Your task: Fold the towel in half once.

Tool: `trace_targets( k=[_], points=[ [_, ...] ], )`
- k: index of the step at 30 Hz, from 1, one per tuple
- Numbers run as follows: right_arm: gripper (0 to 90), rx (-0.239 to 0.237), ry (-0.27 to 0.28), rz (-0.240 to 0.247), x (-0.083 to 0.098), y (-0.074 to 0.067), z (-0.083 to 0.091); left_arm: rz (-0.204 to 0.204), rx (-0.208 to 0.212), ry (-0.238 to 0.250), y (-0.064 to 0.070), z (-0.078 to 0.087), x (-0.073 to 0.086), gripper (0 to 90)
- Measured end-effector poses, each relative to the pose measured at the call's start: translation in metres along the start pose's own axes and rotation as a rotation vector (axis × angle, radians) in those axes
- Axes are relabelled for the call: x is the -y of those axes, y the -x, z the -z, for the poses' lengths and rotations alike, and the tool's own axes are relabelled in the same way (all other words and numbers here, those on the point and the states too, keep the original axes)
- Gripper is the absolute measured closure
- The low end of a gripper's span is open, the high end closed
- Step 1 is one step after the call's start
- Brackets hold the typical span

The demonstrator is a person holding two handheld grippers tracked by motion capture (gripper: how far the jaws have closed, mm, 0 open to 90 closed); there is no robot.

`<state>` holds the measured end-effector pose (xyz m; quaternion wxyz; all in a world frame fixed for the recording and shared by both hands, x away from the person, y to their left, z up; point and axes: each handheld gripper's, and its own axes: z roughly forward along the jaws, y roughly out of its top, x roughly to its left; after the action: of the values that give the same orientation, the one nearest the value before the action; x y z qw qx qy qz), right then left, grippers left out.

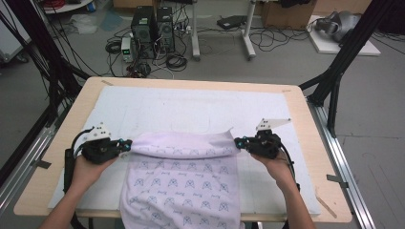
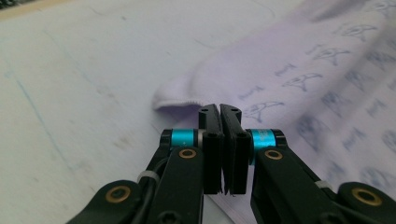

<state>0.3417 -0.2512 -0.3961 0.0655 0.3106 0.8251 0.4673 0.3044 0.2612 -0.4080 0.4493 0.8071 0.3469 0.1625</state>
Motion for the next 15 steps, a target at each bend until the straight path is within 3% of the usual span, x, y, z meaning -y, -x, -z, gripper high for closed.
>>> trace_targets(
  k=[2,3,5,7,11,15],
  points=[
    [81.8,0.000,-0.021,0.008,0.008,-0.005,0.001,-0.014,0.012,-0.023,0.006,0.004,0.005,79.4],
    [75.1,0.002,-0.034,0.004,0.011,-0.007,0.001,-0.019,0.013,-0.035,0.008,0.006,0.007,72.5],
    [64.7,0.006,-0.062,0.006,0.014,-0.008,0.002,-0.020,-0.003,-0.044,0.006,0.009,0.005,64.0],
    [56.1,0.012,-0.050,0.006,0.012,-0.006,0.005,-0.004,-0.013,-0.040,0.002,0.009,-0.001,56.1],
    [45.8,0.090,-0.078,0.034,-0.002,-0.001,-0.002,0.014,-0.047,-0.047,-0.011,-0.005,-0.014,51.8],
    [44.4,0.094,-0.086,0.035,-0.017,0.009,-0.022,0.057,-0.050,-0.052,-0.027,-0.032,-0.024,52.9]
  ],
)
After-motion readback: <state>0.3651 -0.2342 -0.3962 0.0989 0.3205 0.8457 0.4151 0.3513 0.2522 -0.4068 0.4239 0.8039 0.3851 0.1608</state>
